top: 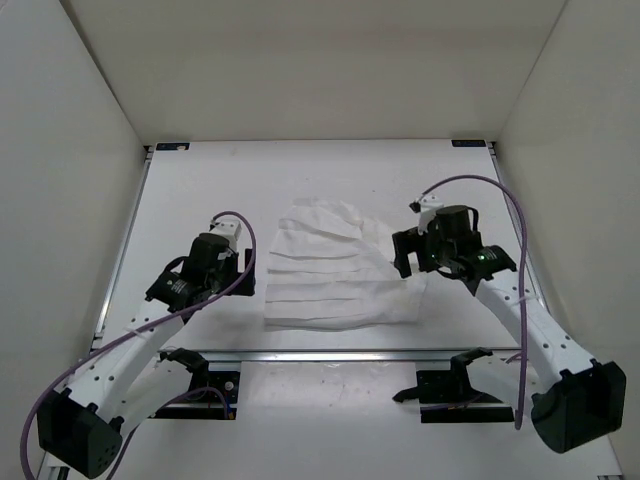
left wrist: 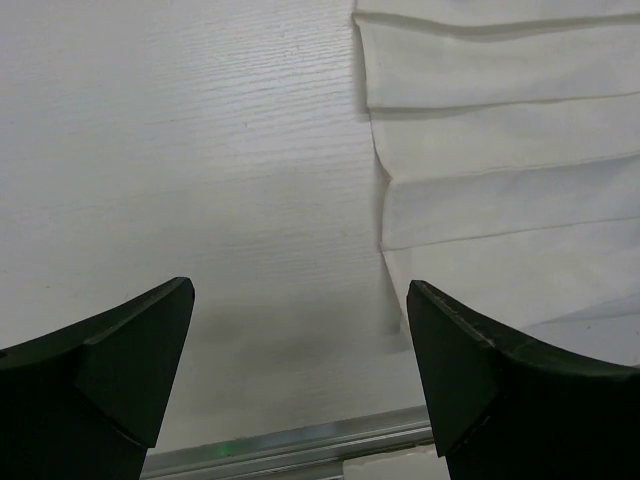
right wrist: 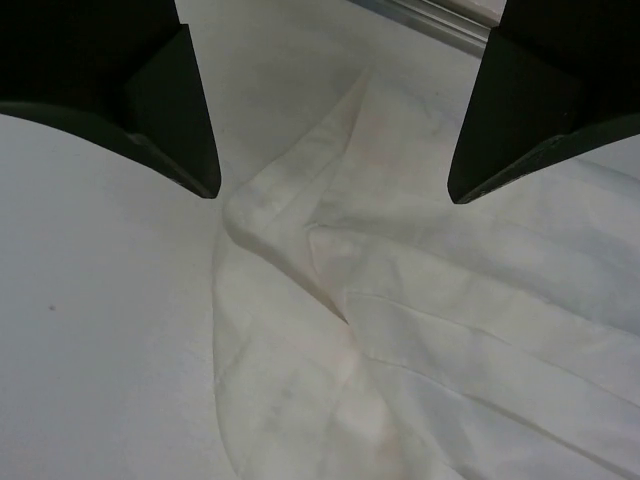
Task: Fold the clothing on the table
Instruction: Flatten the skirt out
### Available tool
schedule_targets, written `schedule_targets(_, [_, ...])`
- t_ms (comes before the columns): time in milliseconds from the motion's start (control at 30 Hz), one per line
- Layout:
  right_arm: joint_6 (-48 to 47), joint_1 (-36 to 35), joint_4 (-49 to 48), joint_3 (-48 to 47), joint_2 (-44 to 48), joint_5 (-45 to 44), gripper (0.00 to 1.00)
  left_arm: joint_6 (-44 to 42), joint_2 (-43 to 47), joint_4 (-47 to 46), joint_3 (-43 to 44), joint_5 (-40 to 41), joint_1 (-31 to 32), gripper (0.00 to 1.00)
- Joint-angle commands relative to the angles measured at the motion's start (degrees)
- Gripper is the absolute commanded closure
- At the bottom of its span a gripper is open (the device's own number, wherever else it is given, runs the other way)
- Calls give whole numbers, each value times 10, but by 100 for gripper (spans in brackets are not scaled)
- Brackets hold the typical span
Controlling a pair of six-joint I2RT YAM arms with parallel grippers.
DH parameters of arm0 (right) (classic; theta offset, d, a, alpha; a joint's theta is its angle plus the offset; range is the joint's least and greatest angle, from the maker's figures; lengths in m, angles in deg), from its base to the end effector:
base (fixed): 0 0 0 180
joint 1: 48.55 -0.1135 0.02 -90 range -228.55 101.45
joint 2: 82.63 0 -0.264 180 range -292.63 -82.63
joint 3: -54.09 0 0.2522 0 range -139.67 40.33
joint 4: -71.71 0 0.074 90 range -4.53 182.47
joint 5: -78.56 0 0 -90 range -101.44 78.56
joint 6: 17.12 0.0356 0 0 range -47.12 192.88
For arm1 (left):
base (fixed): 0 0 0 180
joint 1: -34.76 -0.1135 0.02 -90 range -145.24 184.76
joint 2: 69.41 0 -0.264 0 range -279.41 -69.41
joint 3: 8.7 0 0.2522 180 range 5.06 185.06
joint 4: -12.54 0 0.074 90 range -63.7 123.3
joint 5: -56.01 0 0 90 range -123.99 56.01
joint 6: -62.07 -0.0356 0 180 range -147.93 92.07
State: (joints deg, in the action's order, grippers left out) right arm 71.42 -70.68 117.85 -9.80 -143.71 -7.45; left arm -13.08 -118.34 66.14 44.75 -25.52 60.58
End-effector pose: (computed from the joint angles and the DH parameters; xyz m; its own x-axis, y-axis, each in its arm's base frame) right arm 0.2065 0.0866 0.2818 -0.6247 -0.2815 -0.7284 -0.4387 0.8981 0.0292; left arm 0.1549 -0.0691 0.2499 -0.7456 0.0792 -0.6617 0.1581 0.9856 -0.0603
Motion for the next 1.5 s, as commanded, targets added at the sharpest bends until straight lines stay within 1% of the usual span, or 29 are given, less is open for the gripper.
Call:
schedule_targets(0, [-35, 45, -28, 33, 52, 105, 3, -4, -2, -12, -6, -1, -1, 2])
schedule_targets(33, [-45, 40, -21, 40, 44, 96, 1, -4, 2, -12, -8, -6, 6, 1])
schedule_targets(67, [-51, 34, -17, 43, 44, 95, 2, -7, 8, -17, -5, -7, 7, 1])
schedule_targets(100, [-64, 13, -21, 50, 28, 94, 1, -8, 11, -15, -7, -12, 10, 1])
schedule_targets(133, [-72, -4, -20, 54, 17, 73, 1, -10, 17, -18, -6, -14, 12, 1])
schedule_targets(200, [-87, -69, -26, 49, -12, 31, 1, -9, 33, -21, -10, -19, 12, 1])
schedule_targets(233, [-87, -84, -26, 48, -35, 8, 1, -11, 40, -24, -11, -22, 10, 1])
schedule_targets(267, [-92, -86, -24, 43, -47, -4, 5, -11, 50, -26, -11, -33, 5, 1])
schedule_targets(300, [-93, -80, -26, 40, -67, 0, 14, -17, 55, -32, -14, -34, 5, 2])
schedule_targets(333, [-94, -78, -33, 39, -78, 12, 18, -18, 66, -32, -15, -41, 3, 2])
schedule_targets(367, [-98, -73, -41, 46, -84, 20, 27, -18, 70, -32, -14, -36, 6, 1])
schedule_targets(433, [-100, -75, -66, 56, -94, 21, 37, -14, 76, -32, -14, -33, 5, 1])
schedule_targets(467, [-106, -78, -72, 62, -100, 19, 37, -16, 76, -31, -14, -35, -1, 1])
schedule_targets(500, [-109, -76, -75, 58, -102, 20, 35, -18, 75, -34, -15, -37, -4, 2])
schedule_targets(567, [-113, -78, -84, 58, -119, 22, 33, -21, 66, -33, -13, -37, -4, 1])
schedule_targets(700, [-127, -91, -118, 64, -135, 26, 34, -19, 58, -32, -12, -42, -6, 1])
schedule_targets(767, [-136, -84, -141, 76, -142, 35, 35, -20, 59, -28, -11, -39, -9, 1])
schedule_targets(900, [-144, -87, -152, 72, -165, 33, 31, -22, 59, -30, -14, -39, -3, 1])
schedule_targets(1033, [-150, -83, -151, 69, -195, 39, 34, -22, 61, -32, -14, -40, -8, 1])
schedule_targets(1167, [-152, -94, -145, 60, -223, 42, 38, -19, 66, -32, -13, -38, -9, 1])
schedule_targets(1200, [-152, -99, -142, 59, -229, 43, 44, -18, 70, -33, -13, -41, -7, 1])
schedule_targets(1233, [-152, -106, -143, 52, -229, 46, 54, -18, 68, -29, -16, -40, -11, 1])
schedule_targets(1267, [-149, -111, -143, 49, -235, 47, 59, -18, 68, -33, -14, -43, -7, 1])
schedule_targets(1300, [-150, -118, -141, 37, -237, 48, 71, -17, 71, -29, -14, -40, -8, 1])
schedule_targets(1333, [-145, -124, -138, 30, -238, 46, 79, -18, 72, -29, -14, -37, -9, 1])
schedule_targets(1400, [-117, -136, -121, -5, -236, 51, 99, -17, 80, -27, -14, -22, -14, 1])
schedule_targets(1467, [-83, -150, -119, -37, -233, 61, 100, 2, 90, -21, -10, 14, -29, 1])
